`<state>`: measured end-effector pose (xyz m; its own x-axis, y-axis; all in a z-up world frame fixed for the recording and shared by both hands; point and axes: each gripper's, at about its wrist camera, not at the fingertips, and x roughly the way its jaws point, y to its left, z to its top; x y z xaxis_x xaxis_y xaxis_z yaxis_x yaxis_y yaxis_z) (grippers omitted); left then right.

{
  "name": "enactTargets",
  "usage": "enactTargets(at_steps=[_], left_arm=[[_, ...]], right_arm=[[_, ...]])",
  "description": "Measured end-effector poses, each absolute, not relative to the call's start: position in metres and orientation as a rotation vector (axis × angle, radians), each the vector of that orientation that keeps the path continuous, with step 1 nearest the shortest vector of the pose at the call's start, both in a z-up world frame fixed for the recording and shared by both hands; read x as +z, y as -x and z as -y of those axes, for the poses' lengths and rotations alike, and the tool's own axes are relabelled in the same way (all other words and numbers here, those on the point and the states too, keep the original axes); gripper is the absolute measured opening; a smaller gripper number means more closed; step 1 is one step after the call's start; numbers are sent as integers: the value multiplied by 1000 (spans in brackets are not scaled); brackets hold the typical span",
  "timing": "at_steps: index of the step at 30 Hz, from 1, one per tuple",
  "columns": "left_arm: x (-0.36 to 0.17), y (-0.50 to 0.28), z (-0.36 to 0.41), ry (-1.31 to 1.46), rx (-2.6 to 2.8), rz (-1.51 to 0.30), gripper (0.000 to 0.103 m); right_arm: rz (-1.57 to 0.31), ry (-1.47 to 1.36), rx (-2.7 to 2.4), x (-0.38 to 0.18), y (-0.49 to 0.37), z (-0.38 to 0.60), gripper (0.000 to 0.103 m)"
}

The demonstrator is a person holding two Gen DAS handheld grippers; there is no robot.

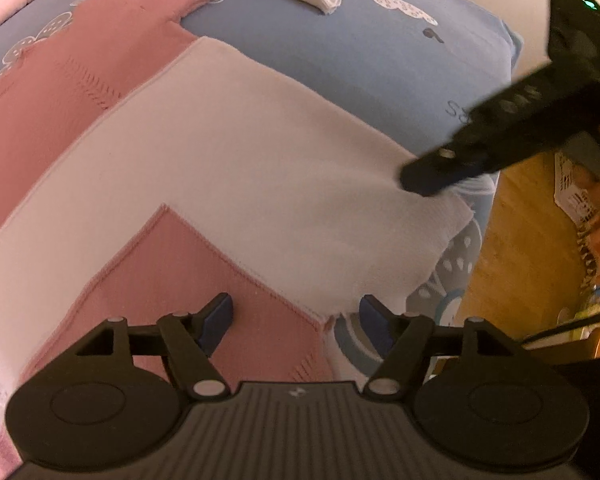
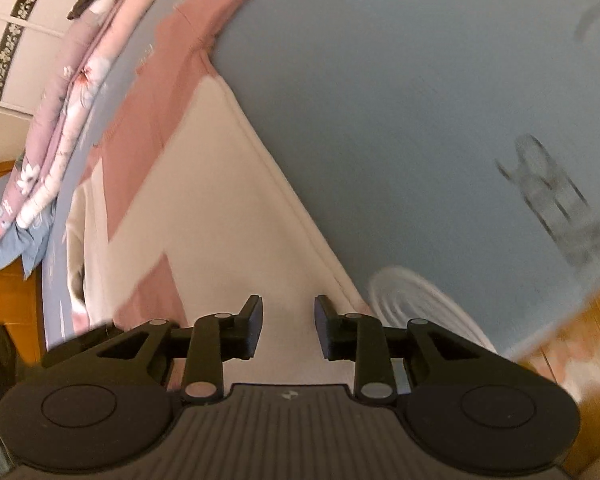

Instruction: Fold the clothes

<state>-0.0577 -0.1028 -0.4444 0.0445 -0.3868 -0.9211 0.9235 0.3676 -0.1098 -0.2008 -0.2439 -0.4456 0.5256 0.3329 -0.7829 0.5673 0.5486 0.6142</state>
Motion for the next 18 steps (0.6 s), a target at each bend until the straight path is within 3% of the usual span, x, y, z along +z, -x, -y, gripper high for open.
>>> enactTargets(at_steps=[3,5,10,14,18], left_arm=[[-440,57,105,-629,-1095,-1114,70],[-432,54,107,-592,-1107,-1087,70],[-426,49,132,-517,-1177,-1039,70],[-446,59,147,-548,-1225,-1107,71],[-448,72,140,-649,-1209,-1062,75]], right_arm=[[-1097,-1015,-174,-440,209,241,33],[-1115,-968,-173,-430,204,241,44],[-1003,-917,-154,-413,171,248,48],[-1043,-907,-165,-431,144,254,49],[-1066,-866,-156,-433,142,256,46]])
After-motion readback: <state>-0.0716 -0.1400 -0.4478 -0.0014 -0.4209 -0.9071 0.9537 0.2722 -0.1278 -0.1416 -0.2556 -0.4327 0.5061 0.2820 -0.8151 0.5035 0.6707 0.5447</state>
